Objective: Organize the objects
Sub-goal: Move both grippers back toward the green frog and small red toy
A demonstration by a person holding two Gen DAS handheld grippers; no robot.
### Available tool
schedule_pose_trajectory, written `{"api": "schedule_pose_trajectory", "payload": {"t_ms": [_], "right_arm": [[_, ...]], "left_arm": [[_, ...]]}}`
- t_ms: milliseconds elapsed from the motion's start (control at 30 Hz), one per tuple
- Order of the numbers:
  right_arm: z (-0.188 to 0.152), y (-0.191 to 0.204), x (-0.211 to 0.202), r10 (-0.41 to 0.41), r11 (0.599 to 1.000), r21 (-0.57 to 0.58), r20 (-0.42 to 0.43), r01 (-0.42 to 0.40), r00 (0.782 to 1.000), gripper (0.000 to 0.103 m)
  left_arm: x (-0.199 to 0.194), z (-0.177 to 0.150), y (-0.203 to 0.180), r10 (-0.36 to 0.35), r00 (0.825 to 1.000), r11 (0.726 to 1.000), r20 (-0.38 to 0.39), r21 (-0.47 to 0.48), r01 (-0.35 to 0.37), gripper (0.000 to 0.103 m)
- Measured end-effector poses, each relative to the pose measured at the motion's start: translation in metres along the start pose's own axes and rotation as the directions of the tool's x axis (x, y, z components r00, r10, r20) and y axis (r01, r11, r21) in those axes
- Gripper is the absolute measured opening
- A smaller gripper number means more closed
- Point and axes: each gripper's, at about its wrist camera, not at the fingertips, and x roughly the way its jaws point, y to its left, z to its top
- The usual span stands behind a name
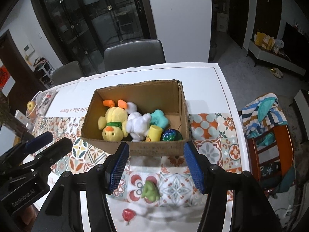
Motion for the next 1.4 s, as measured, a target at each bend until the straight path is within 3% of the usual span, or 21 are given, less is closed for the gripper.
{"api": "schedule_pose_trajectory", "payload": {"t_ms": [867, 1400], "right_arm": [[-0.072, -0.017, -0.002, -0.010, 1.000, 0.006, -0.069, 0.011, 0.998, 0.060], [-0.113, -0.024, 0.024, -0.012, 1.000, 0.013, -0.171, 0.015, 0.985, 0.059]], "left_arm": [[0.013, -0.068, -0.018, -0.013, 0.998, 0.999, -0.069, 0.044, 0.016, 0.062], [0.046, -0.111, -0.015, -0.026, 0.985, 0.998, -0.172, 0.050, 0.035, 0.061]]}}
